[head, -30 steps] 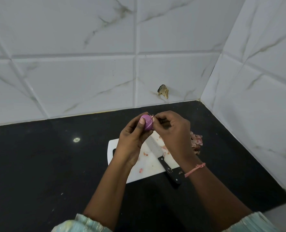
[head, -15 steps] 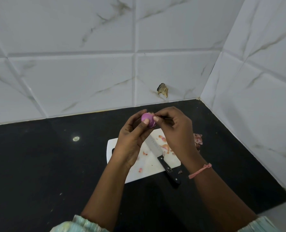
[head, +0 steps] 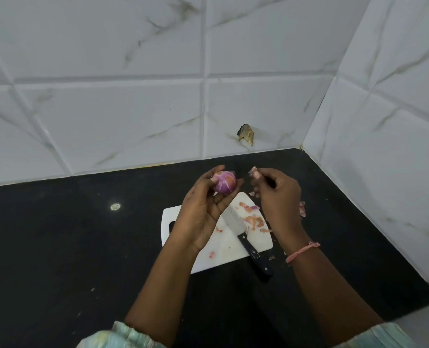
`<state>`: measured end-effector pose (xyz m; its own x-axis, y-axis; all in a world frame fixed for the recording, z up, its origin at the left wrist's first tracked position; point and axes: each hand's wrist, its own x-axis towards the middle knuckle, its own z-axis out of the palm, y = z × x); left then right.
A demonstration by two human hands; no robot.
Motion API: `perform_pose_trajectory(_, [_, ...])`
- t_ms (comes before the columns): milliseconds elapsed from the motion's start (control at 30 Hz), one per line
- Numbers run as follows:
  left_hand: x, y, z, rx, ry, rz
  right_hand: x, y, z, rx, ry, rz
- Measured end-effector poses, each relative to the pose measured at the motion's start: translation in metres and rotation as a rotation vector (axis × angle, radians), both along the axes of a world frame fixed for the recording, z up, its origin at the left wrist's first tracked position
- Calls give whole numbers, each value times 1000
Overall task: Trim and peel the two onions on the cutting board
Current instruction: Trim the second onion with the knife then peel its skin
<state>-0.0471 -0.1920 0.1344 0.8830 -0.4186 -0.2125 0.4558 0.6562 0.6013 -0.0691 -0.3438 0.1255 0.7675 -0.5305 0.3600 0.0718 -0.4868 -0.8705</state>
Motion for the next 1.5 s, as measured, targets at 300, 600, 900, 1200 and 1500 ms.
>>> perform_pose_trajectory(300, [2,-1,-4,141,-82,-43,9,-30,-11,-465,98,-82])
perform_pose_trajectory(600, [2,-4,-9,182,-139,-2,-7,8,21,-362,-222,268])
perform_pose_trajectory(900, [-1,-4,-8,216,-177,10,-8,12,17,-365,-207,331])
perform_pose_trajectory(1200, [2,-4,-11,275,-230,9,-10,13,20,-232,-86,381])
perform_pose_trajectory(1500, [2,-3,-6,222,-173,-12,-8,-1,4,-205,-83,11])
